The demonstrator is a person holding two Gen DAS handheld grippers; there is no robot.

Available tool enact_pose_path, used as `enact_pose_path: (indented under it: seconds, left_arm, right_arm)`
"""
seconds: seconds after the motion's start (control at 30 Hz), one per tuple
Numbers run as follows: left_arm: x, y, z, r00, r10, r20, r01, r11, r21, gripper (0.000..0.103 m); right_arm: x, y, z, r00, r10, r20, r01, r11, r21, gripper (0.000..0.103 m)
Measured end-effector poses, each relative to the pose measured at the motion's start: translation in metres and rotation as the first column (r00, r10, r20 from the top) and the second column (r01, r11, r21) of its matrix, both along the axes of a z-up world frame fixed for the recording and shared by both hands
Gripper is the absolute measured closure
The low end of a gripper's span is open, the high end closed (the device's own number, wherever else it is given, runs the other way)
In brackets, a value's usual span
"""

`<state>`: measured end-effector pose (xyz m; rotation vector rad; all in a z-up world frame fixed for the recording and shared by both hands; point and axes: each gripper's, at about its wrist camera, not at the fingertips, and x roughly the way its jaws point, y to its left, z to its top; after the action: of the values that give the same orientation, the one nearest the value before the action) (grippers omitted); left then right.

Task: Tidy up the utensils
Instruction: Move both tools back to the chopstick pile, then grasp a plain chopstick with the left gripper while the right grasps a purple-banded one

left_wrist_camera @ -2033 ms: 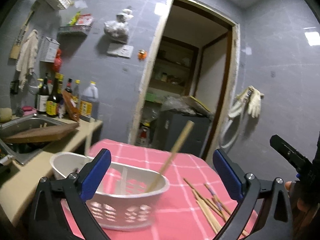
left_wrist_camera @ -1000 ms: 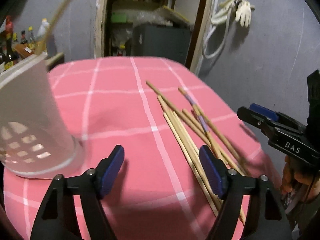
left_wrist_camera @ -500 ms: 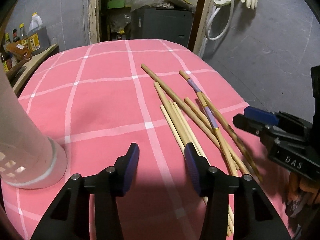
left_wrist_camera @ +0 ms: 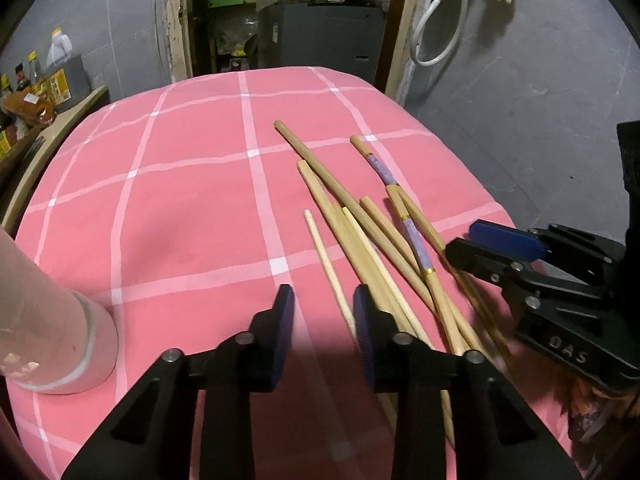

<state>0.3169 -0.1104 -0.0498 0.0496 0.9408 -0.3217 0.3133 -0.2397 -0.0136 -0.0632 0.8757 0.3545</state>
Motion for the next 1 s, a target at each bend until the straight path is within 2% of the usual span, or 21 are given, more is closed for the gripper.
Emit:
enact_pose_path:
  seconds: [0.17,0.43,0.5,0.63,0.8,0.9,1.0]
  left_arm:
    - [0.004,0.002,0.001,0.999,-0.015,-0.035,0.014,0.999,-0.036,0.093]
    - [0.020,0.005,0.004,0.995,0.005,-0.101,-0.015,0.995,-0.098,0.099]
    - [0.022,0.007,0.005,0.992,0.018,-0.123,-0.033,0.992,-0.119,0.099]
    - [0.018,0.015,0.007,0.990,0.022,-0.141,-0.044,0.986,-0.158,0.101]
    - [0.003,0.026,0.017,0.995,0.014,-0.102,-0.033,0.980,-0.195,0.101]
    - [-0.011,0.031,0.031,1.000,0.009,-0.025,-0.014,0.976,-0.217,0.101]
    - [-0.031,0.038,0.050,0.995,0.015,0.098,0.009,0.970,-0.243,0.101]
  right_arm:
    - [0.026,0.014,-0.008,0.997,0.029,-0.065,-0.030,0.999,-0.015,0.085]
    - [0.057,0.020,-0.005,0.987,0.018,-0.163,-0.016,1.000,0.013,0.086]
    - [0.063,0.019,-0.004,0.983,0.004,-0.182,0.001,1.000,0.025,0.096]
    - [0.062,0.009,-0.004,0.979,-0.024,-0.205,0.051,0.991,0.124,0.098]
    - [0.036,-0.001,0.011,0.991,-0.050,-0.127,0.078,0.971,0.226,0.098]
    - [0.013,-0.005,0.028,0.997,-0.074,-0.028,0.079,0.951,0.298,0.098]
    - [-0.013,-0.002,0.047,0.989,-0.095,0.112,0.050,0.936,0.349,0.098]
